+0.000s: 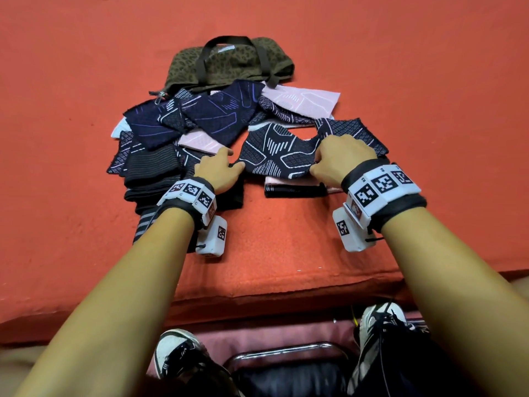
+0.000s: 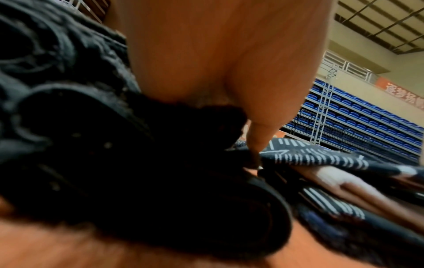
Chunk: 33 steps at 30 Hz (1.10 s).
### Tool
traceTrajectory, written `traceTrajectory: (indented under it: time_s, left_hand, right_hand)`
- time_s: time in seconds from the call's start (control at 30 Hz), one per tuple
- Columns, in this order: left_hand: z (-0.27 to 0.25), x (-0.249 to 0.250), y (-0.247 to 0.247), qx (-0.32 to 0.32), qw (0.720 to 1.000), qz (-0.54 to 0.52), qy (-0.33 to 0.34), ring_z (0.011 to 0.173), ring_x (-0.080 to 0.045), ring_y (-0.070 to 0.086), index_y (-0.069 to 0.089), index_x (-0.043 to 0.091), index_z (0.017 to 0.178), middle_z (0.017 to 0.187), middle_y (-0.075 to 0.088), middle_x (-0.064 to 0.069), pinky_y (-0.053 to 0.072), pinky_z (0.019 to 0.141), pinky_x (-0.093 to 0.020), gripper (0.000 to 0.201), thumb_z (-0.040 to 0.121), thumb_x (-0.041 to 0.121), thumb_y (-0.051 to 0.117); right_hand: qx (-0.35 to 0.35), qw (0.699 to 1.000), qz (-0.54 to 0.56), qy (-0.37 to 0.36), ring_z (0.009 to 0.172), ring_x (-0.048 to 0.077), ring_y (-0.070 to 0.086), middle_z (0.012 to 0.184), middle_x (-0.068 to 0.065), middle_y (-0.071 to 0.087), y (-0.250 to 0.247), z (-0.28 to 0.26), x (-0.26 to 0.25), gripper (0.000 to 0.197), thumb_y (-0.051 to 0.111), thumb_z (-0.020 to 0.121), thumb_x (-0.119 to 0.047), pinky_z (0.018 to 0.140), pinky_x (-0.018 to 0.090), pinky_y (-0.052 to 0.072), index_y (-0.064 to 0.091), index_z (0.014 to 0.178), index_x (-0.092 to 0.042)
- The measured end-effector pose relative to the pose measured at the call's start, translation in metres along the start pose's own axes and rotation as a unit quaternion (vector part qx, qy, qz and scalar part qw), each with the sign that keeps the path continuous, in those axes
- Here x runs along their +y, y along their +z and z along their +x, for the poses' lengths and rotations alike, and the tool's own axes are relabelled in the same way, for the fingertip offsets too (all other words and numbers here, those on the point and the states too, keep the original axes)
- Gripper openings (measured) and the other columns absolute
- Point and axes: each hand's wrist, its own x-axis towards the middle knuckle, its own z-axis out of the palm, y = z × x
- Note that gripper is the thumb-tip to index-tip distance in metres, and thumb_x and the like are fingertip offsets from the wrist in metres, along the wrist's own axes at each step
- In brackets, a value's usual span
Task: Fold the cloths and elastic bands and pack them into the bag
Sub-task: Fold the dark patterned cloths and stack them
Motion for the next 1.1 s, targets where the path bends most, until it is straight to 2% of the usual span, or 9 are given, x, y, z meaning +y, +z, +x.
traceTrajectory:
  time_s: [0.2, 0.3, 0.47, 0.6, 0.7, 0.77, 0.87, 1.0, 1.1]
  left_hand:
    - [0.004, 0.0, -0.001, -0.009, 0.999, -0.044, 0.001, 0.121, -0.032, 0.054, 0.055, 0.028, 0.118, 0.121, 0.065, -0.005, 0.037, 0.108, -0.044, 0.042, 0.083, 0.051, 0.053]
    - [0.008, -0.002, 0.0, -0.004, 0.994, -0.106, 0.007, 0.106, -0.027, 0.063, 0.057, 0.036, 0.096, 0.106, 0.069, 0.0, 0.046, 0.101, -0.043, 0.034, 0.066, 0.051, 0.051]
    - [0.008, -0.002, 0.002, -0.002, 0.989, -0.141, 0.036, 0.096, -0.021, 0.067, 0.064, 0.033, 0.077, 0.091, 0.072, 0.007, 0.051, 0.097, -0.04, 0.022, 0.063, 0.043, 0.05]
    - [0.003, -0.002, 0.004, -0.011, 0.994, -0.094, 0.052, 0.105, -0.021, 0.063, 0.064, 0.04, 0.08, 0.093, 0.067, 0.015, 0.044, 0.104, -0.042, 0.02, 0.065, 0.042, 0.05]
    - [0.002, -0.003, 0.007, -0.006, 0.997, -0.009, 0.072, 0.12, -0.027, 0.055, 0.064, 0.043, 0.11, 0.118, 0.068, 0.005, 0.036, 0.108, -0.043, 0.031, 0.08, 0.038, 0.055]
    - [0.002, -0.003, 0.009, 0.003, 0.996, 0.044, 0.079, 0.122, -0.03, 0.052, 0.06, 0.041, 0.124, 0.121, 0.066, 0.001, 0.033, 0.107, -0.044, 0.037, 0.088, 0.035, 0.057]
    - [0.004, -0.002, 0.011, 0.004, 0.995, 0.056, 0.083, 0.121, -0.03, 0.053, 0.06, 0.043, 0.123, 0.12, 0.067, 0.003, 0.034, 0.107, -0.046, 0.036, 0.088, 0.043, 0.054]
    - [0.006, -0.003, 0.012, -0.02, 0.997, 0.029, 0.075, 0.122, -0.024, 0.054, 0.061, 0.048, 0.114, 0.12, 0.066, 0.01, 0.032, 0.109, -0.047, 0.047, 0.074, 0.059, 0.039]
    - [0.008, -0.003, 0.013, -0.007, 0.997, -0.015, 0.078, 0.121, -0.017, 0.056, 0.063, 0.049, 0.104, 0.119, 0.067, 0.012, 0.03, 0.111, -0.046, 0.028, 0.083, 0.056, 0.045]
  right_hand:
    - [-0.024, 0.999, -0.02, -0.01, 0.09, 0.034, 0.06, 0.1, 0.009, 0.064, 0.006, -0.008, -0.008, 0.024, 0.057, 0.08, -0.021, 0.077, 0.037, 0.051, 0.066, 0.102, -0.017]
    - [0.008, 0.998, 0.004, -0.064, 0.107, 0.035, 0.056, 0.116, 0.011, 0.055, 0.013, -0.006, -0.018, 0.036, 0.061, 0.082, -0.03, 0.085, 0.041, 0.049, 0.06, 0.116, -0.017]
    - [0.041, 0.986, -0.003, -0.162, 0.118, 0.032, 0.044, 0.129, 0.011, 0.042, 0.043, -0.004, -0.039, 0.055, 0.068, 0.084, -0.031, 0.092, 0.044, 0.043, 0.045, 0.132, -0.018]
    - [0.082, 0.983, 0.003, -0.163, 0.116, 0.032, 0.044, 0.128, 0.01, 0.042, 0.057, 0.001, -0.04, 0.047, 0.06, 0.09, -0.026, 0.089, 0.042, 0.043, 0.044, 0.134, -0.02]
    - [0.09, 0.982, 0.017, -0.164, 0.113, 0.032, 0.046, 0.125, 0.009, 0.044, 0.056, 0.004, -0.04, 0.039, 0.056, 0.092, -0.029, 0.086, 0.042, 0.044, 0.047, 0.129, -0.02]
    - [0.094, 0.981, 0.011, -0.17, 0.11, 0.032, 0.047, 0.122, 0.009, 0.047, 0.055, 0.005, -0.041, 0.034, 0.054, 0.093, -0.027, 0.078, 0.04, 0.042, 0.049, 0.125, -0.017]
    - [0.084, 0.981, 0.01, -0.177, 0.106, 0.032, 0.052, 0.115, 0.009, 0.054, 0.054, 0.006, -0.042, 0.024, 0.049, 0.092, -0.013, 0.07, 0.038, 0.038, 0.053, 0.115, -0.014]
    - [0.06, 0.983, 0.043, -0.17, 0.106, 0.031, 0.053, 0.114, 0.009, 0.057, 0.055, 0.008, -0.037, 0.024, 0.047, 0.09, -0.008, 0.076, 0.039, 0.043, 0.053, 0.113, -0.012]
    - [0.086, 0.98, 0.064, -0.168, 0.107, 0.032, 0.05, 0.119, 0.01, 0.05, 0.062, 0.008, -0.036, 0.03, 0.048, 0.09, -0.014, 0.08, 0.042, 0.046, 0.051, 0.12, -0.01]
